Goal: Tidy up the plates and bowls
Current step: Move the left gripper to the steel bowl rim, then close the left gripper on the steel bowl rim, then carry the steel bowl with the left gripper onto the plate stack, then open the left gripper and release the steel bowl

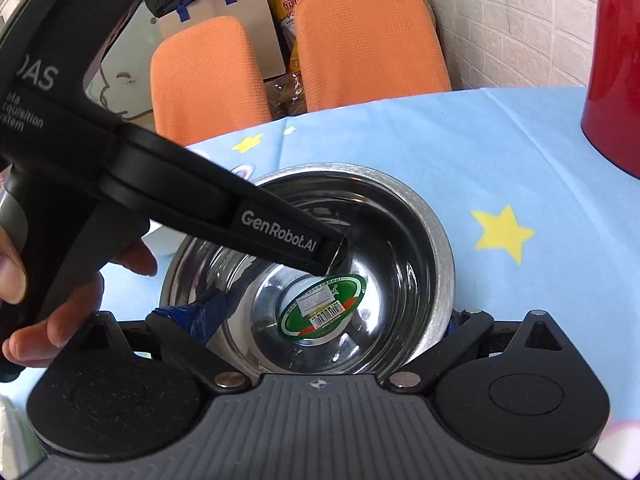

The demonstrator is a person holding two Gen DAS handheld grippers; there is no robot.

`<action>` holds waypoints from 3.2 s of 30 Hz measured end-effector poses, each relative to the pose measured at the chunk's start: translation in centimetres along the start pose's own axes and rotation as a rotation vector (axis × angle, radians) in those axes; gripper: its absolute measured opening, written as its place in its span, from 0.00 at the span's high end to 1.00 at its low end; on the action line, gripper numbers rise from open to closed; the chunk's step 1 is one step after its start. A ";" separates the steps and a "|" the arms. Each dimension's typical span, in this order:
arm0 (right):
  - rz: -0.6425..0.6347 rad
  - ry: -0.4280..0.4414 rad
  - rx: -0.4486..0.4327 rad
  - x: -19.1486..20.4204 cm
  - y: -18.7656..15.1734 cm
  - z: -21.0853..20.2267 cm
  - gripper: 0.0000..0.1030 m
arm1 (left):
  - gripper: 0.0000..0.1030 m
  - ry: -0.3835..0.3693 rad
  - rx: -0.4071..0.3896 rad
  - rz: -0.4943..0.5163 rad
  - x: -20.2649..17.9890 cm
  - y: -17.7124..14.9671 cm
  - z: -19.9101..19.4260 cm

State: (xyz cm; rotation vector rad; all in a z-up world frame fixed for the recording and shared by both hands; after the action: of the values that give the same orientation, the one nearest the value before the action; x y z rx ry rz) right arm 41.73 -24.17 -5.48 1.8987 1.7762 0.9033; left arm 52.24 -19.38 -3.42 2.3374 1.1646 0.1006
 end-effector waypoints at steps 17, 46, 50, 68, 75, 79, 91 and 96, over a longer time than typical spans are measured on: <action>-0.057 0.004 0.022 5.5 -9.9 -8.0 0.14 | 0.52 -0.015 0.001 -0.057 -4.1 -14.5 -6.2; -0.138 -0.034 0.033 7.5 -13.5 -7.8 0.15 | 0.37 0.104 -0.127 -0.042 -4.5 -17.8 -6.6; -0.140 -0.027 0.017 6.8 -13.5 -9.0 0.15 | 0.21 0.148 -0.199 -0.033 -4.6 -18.1 -8.6; -0.163 -0.072 -0.119 5.6 -7.8 -13.0 0.15 | 0.07 0.207 -0.330 -0.080 0.4 -18.5 -14.8; -0.247 -0.031 -0.112 8.2 -5.6 -10.7 0.15 | 0.07 0.270 -0.296 -0.121 4.6 -19.2 -14.7; -0.317 -0.027 -0.102 9.3 -4.1 -9.4 0.15 | 0.07 0.304 -0.284 -0.140 6.9 -19.3 -14.8; -0.505 -0.021 -0.065 9.9 0.8 -3.3 0.15 | 0.07 0.371 -0.224 -0.116 11.5 -15.6 -12.1; -0.501 0.033 -0.008 9.3 1.4 0.8 0.16 | 0.07 0.391 -0.217 -0.087 13.1 -12.9 -11.2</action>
State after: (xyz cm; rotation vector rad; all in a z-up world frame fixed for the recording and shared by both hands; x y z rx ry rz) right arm 43.18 -15.05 -3.33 1.3351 2.1214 0.7520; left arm 47.89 1.66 -2.16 2.1270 1.3581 0.6441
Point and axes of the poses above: each gripper's, at about its wrist camera, not at the fingertips, and z roughly the way its jaws point, x to its left, y to its top, the point moved 5 cm from there along z, roughly the way its jaws point, and after that the axes turned 5 degrees about -y, right-handed, at the moved point
